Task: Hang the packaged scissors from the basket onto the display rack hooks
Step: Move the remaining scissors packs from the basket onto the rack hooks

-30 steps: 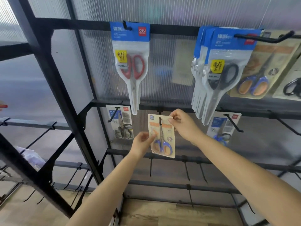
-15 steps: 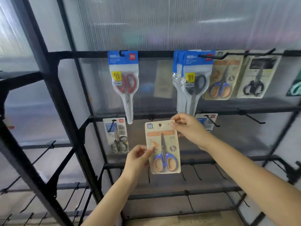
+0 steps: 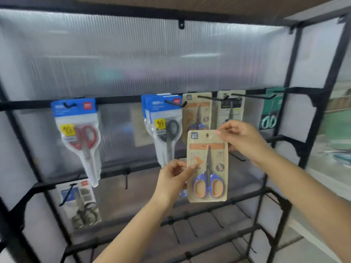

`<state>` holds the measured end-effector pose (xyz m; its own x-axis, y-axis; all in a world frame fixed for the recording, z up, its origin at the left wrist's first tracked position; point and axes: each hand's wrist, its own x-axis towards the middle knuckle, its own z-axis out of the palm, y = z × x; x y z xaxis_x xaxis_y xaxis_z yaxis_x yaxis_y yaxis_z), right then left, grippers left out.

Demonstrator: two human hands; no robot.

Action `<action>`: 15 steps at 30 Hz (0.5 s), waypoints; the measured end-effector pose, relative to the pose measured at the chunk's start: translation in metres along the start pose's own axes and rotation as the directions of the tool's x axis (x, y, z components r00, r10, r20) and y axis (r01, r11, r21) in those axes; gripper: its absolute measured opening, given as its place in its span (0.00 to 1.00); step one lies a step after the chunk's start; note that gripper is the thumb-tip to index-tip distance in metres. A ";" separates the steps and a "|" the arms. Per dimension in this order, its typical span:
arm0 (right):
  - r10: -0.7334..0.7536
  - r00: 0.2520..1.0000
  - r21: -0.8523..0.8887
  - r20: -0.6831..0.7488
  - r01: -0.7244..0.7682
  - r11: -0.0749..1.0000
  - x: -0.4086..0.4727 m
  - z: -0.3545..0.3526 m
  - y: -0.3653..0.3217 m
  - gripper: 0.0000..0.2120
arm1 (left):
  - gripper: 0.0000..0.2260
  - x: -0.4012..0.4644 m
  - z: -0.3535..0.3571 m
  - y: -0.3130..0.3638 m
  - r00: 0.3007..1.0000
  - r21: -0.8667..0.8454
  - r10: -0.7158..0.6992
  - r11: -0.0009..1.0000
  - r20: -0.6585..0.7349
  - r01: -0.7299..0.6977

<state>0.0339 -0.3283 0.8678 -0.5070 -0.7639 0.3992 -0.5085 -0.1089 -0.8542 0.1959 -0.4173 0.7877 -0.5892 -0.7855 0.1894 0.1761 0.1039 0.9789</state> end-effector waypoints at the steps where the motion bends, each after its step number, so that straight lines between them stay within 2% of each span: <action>1: -0.007 1.000 0.000 -0.018 0.007 1.000 0.004 -0.011 -0.003 0.05 | 0.08 0.004 0.009 0.006 1.000 -0.005 0.014 1.000 0.026 -0.014; 5: -0.072 0.994 0.006 -0.079 0.072 0.997 0.023 -0.046 -0.016 0.07 | 0.09 0.017 0.038 0.030 0.993 -0.062 0.081 0.995 0.080 -0.076; 15: -0.190 0.981 0.020 -0.048 0.191 0.981 0.053 -0.068 -0.031 0.08 | 0.07 0.038 0.063 0.044 0.983 -0.084 0.184 0.979 -0.024 -0.185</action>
<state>-0.0254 -0.3223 0.9380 -0.4343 -0.6978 0.5697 -0.5817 -0.2657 -0.7688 0.1315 -0.4043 0.8430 -0.5273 -0.7675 0.3644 0.3483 0.1960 0.9167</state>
